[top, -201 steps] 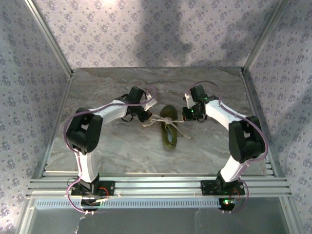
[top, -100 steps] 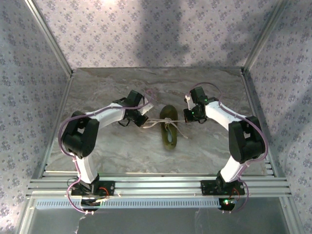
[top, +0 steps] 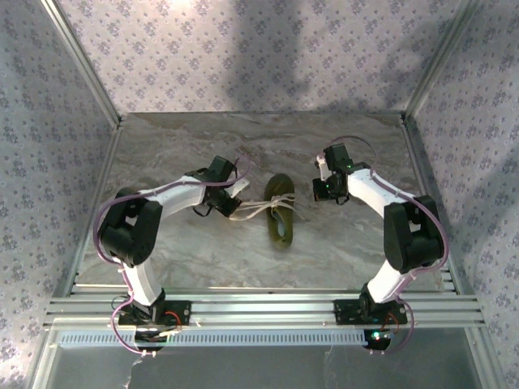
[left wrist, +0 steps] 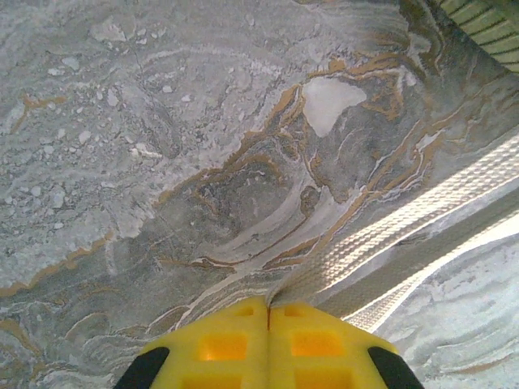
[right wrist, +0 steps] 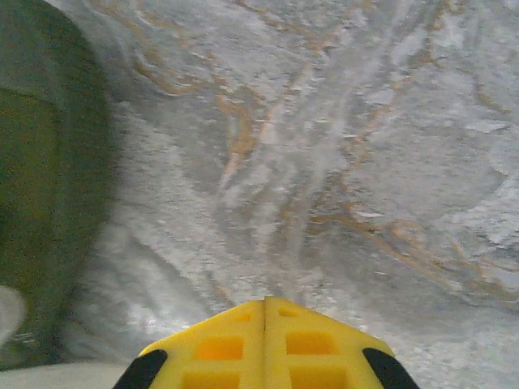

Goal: Tie the shoes

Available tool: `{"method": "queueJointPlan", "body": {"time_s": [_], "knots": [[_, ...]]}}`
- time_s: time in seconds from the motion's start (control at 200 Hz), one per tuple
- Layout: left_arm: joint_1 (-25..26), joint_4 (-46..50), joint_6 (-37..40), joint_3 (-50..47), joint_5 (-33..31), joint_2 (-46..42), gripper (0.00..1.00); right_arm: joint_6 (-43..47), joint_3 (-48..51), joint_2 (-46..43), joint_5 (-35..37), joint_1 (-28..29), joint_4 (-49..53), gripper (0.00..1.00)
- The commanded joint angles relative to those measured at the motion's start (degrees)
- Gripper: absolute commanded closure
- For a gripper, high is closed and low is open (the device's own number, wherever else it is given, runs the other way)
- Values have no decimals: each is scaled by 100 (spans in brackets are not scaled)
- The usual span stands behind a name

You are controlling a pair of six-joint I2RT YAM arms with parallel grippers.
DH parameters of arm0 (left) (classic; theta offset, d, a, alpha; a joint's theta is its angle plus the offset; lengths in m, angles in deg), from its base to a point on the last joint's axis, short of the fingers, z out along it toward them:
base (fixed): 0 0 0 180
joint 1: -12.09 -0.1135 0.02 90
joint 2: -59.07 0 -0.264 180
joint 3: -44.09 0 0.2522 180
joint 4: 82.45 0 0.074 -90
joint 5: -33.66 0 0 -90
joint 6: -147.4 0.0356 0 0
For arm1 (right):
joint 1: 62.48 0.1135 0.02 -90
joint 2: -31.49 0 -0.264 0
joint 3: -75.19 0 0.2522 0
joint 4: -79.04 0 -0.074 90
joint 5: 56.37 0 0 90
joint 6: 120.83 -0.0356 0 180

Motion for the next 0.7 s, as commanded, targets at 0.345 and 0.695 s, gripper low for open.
{"method": "queueJointPlan", "body": {"time_s": [0.345,0.695], "knots": [[118,184,-48,335,106,-42,100,-797,-222,236,-1818,124,-269,62],[134,249,-37,354,97,-31,100,-850,-237,786,-2028,164,-382,61]]}}
